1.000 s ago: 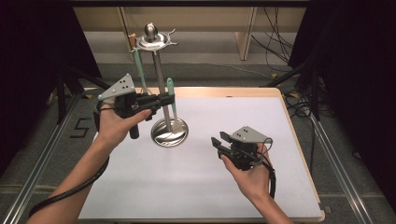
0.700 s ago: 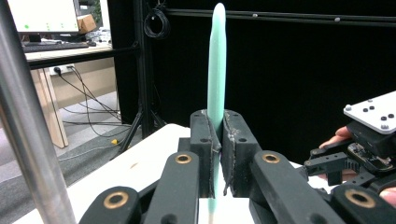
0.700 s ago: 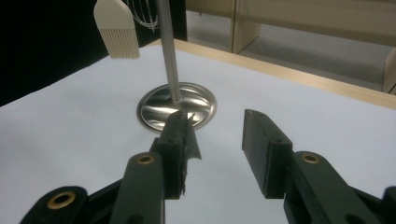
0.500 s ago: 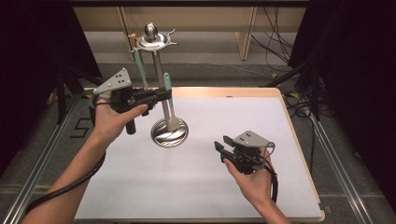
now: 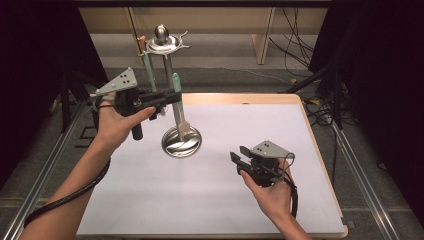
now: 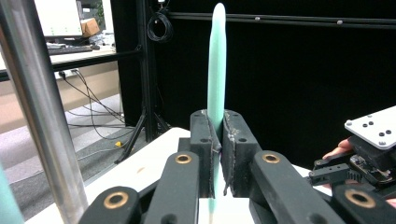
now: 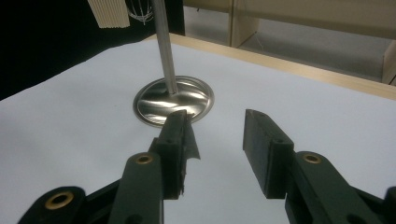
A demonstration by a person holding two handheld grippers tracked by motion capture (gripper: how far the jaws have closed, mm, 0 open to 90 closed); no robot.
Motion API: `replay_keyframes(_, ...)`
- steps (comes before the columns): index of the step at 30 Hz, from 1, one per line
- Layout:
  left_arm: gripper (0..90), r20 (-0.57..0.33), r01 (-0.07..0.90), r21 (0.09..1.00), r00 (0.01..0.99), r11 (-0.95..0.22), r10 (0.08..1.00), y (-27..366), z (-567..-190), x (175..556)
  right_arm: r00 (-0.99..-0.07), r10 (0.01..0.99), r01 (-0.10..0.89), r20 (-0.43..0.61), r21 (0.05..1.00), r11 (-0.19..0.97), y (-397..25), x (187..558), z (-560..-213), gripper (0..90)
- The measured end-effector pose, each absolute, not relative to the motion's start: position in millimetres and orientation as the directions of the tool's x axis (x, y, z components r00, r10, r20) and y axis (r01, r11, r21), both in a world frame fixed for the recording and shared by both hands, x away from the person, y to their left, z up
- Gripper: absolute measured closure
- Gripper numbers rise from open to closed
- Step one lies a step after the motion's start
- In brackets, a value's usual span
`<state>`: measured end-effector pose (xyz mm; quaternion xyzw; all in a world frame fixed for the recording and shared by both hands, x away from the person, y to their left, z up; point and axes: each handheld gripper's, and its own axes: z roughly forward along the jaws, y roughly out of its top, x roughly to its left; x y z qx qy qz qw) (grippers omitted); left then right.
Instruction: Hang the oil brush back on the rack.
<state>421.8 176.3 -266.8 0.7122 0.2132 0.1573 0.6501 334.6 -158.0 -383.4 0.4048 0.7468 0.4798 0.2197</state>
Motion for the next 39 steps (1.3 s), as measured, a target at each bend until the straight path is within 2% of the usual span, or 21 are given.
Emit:
replay_keyframes(12,83.0,-0.042,0.093,0.993,0.859,-0.075,0.511,182,-257,425,-0.573,0.819,0.364,0.038,0.907,0.212,-158,336,-384,60.9)
replay_keyframes(16,83.0,-0.036,0.088,0.993,0.861,-0.079,0.508,181,-254,426,-0.546,0.833,0.391,0.083,0.905,0.166,-155,333,-384,60.9)
replay_keyframes(18,83.0,-0.035,0.089,0.993,0.859,-0.081,0.511,181,-252,426,-0.560,0.824,0.408,0.081,0.893,0.190,-157,333,-383,60.9)
replay_keyframes(20,83.0,-0.039,0.088,0.993,0.860,-0.074,0.509,181,-251,427,-0.542,0.835,0.397,0.087,0.903,0.163,-155,332,-384,60.9)
replay_keyframes(22,83.0,-0.040,0.089,0.993,0.859,-0.072,0.510,180,-251,428,-0.564,0.824,0.362,0.050,0.912,0.193,-157,336,-385,60.9)
replay_keyframes(27,83.1,-0.041,0.089,0.994,0.861,-0.071,0.507,179,-250,429,-0.576,0.816,0.374,0.044,0.902,0.216,-159,335,-384,61.0)
replay_keyframes(31,83.0,-0.042,0.087,0.994,0.859,-0.065,0.510,180,-247,430,-0.561,0.827,0.361,0.050,0.913,0.190,-157,335,-385,61.1)
replay_keyframes(38,83.0,-0.035,0.085,0.994,0.861,-0.075,0.508,182,-245,431,-0.575,0.817,0.377,0.046,0.901,0.214,-159,335,-384,61.1)
replay_keyframes(39,83.1,-0.036,0.086,0.993,0.861,-0.075,0.508,182,-245,431,-0.559,0.826,0.405,0.079,0.894,0.189,-157,333,-384,61.1)
